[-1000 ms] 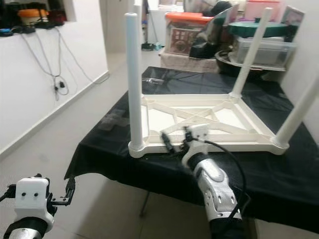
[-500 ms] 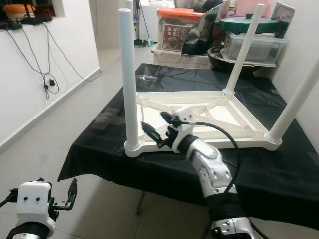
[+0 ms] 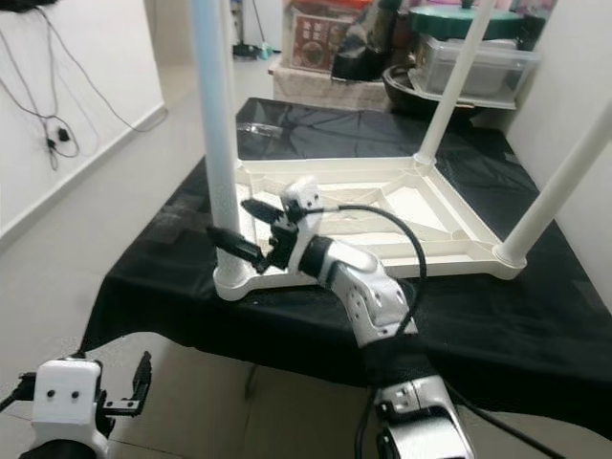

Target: Building children table

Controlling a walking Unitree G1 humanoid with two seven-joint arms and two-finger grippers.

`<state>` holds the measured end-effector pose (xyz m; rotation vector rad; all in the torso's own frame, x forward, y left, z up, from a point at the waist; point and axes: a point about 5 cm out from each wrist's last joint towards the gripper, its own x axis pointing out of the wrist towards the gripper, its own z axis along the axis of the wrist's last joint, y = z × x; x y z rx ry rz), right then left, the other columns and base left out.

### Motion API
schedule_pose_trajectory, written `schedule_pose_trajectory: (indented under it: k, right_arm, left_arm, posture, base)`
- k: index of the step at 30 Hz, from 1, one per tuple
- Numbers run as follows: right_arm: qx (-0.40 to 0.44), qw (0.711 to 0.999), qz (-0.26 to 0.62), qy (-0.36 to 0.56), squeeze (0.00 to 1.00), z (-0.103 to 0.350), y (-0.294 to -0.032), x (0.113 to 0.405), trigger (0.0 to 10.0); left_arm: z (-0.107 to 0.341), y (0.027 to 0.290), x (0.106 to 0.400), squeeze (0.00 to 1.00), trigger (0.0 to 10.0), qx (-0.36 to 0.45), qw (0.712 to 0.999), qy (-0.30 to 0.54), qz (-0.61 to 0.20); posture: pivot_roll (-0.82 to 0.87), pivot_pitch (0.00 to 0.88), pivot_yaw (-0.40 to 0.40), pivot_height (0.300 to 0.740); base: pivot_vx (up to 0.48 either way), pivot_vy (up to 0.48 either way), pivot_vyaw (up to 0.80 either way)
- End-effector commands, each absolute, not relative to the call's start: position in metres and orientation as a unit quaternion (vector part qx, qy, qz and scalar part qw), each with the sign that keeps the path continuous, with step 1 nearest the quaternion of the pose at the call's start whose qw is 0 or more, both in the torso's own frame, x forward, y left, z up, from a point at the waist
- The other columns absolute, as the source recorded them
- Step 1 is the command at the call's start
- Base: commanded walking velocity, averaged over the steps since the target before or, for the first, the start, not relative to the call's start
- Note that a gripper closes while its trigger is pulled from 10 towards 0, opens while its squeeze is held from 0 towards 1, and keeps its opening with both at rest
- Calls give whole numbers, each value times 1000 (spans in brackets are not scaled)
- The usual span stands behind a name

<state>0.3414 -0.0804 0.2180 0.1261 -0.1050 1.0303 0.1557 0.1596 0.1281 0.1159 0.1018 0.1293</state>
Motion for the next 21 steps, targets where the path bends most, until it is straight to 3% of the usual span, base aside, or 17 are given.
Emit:
schedule_pose_trajectory:
  k: [1,12,17,21]
  right_arm:
    - [53,878,472,-53,0,218,-78,346,10000]
    - [73,864,495,-63,0,227,-60,339,10000]
    - [81,856,505,-81,0,239,-34,328,10000]
    - [51,888,451,-74,0,236,-20,332,10000]
  left_arm:
    - [129,159,153,0,10000,62,994,55,68]
    - [128,158,148,0,10000,60,993,64,73]
    - [128,156,148,0,10000,59,994,65,73]
    - [128,155,148,0,10000,58,994,64,74]
  posture:
    - [35,156,-70,734]
    - [31,177,-76,734]
    - [27,184,-83,734]
    - [27,188,-83,734]
  base:
    - [0,0,0]
    - [0,0,0]
    - [0,0,0]
    - [0,0,0]
